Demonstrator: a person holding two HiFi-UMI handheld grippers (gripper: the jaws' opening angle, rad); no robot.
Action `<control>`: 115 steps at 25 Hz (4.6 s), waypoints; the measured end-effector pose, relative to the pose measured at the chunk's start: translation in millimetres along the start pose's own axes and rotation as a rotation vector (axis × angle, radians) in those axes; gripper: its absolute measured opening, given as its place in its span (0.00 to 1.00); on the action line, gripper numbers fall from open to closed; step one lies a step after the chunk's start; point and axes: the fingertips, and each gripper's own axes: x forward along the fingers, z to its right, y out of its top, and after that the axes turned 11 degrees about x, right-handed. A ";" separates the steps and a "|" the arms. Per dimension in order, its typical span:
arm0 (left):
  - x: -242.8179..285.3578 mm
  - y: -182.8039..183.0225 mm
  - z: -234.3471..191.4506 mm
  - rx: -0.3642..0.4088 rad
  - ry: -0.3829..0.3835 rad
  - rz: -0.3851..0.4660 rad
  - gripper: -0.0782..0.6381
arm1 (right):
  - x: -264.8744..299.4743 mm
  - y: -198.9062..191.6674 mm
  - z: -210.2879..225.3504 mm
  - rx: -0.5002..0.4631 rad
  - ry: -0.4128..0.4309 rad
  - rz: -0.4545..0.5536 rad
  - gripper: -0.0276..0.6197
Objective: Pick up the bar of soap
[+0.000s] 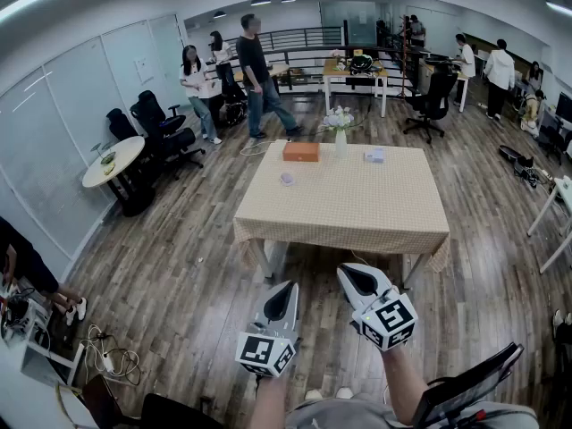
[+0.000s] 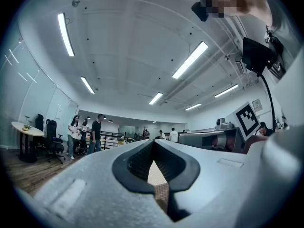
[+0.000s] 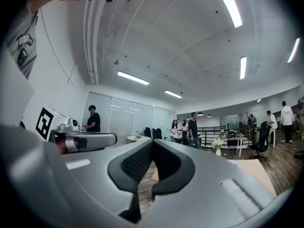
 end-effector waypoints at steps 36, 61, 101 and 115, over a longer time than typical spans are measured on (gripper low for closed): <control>78.5 -38.1 -26.6 0.017 0.046 -0.030 0.09 | 45.4 -20.1 77.7 0.073 0.035 -0.019 0.03; 186.0 -94.0 -198.6 -0.043 -0.084 0.001 0.09 | 252.7 -32.3 116.9 0.052 -0.049 -0.039 0.03; 448.0 -162.5 -299.3 -0.030 -0.057 -0.018 0.09 | 446.7 -13.6 341.1 0.091 0.017 -0.026 0.04; 513.0 -168.4 -328.0 -0.010 0.009 -0.035 0.09 | 496.5 -8.3 416.0 0.136 0.055 -0.015 0.04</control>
